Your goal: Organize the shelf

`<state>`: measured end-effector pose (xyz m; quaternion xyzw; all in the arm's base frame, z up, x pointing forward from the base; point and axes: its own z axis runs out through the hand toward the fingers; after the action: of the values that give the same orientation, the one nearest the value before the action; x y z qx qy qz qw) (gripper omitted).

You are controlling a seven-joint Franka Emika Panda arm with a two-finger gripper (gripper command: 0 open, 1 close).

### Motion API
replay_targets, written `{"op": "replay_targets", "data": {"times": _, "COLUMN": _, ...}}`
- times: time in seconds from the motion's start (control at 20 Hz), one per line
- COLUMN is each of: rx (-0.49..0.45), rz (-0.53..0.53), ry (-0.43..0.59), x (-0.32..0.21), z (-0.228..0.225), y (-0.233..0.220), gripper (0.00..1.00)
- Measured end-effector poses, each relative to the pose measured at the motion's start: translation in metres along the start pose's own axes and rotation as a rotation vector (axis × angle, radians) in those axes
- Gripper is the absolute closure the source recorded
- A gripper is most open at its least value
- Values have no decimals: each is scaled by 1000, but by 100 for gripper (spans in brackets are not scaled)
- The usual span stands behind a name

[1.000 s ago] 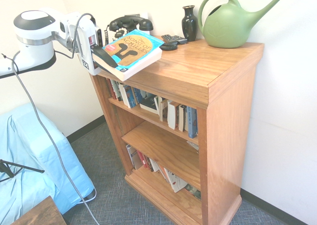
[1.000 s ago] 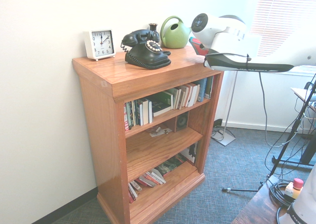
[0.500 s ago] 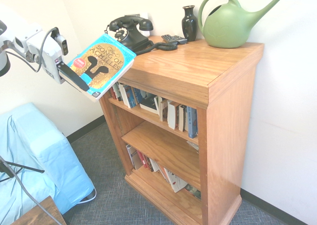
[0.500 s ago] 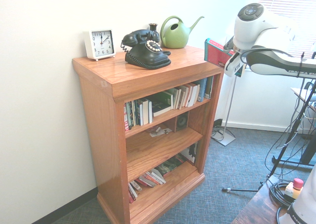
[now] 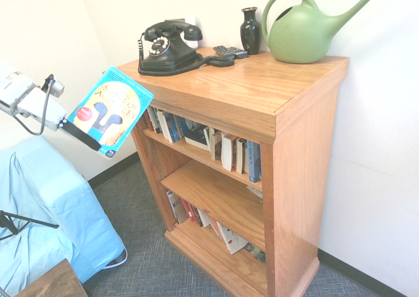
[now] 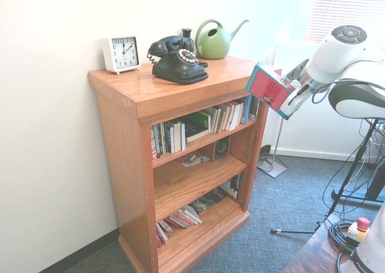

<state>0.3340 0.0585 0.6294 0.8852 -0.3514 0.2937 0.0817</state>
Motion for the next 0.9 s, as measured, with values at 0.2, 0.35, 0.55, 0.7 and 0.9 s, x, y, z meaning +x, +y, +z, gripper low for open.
{"op": "replay_targets", "data": {"times": 0.2, "rx": 107, "rz": -22, "ry": -65, "x": -30, "z": 9, "y": -23, "gripper": 100}}
{"op": "replay_targets", "data": {"times": 0.35, "rx": 147, "rz": -23, "ry": -117, "x": -40, "z": 27, "y": -26, "gripper": 100}}
{"op": "replay_targets", "data": {"times": 0.55, "rx": 174, "rz": -37, "ry": -165, "x": -41, "z": 67, "y": -27, "gripper": 100}}
{"op": "replay_targets", "data": {"times": 0.7, "rx": 199, "rz": -57, "ry": -198, "x": -43, "z": 95, "y": -39, "gripper": 100}}
{"op": "replay_targets", "data": {"times": 0.9, "rx": 211, "rz": -81, "ry": -244, "x": -53, "z": 131, "y": -59, "gripper": 100}}
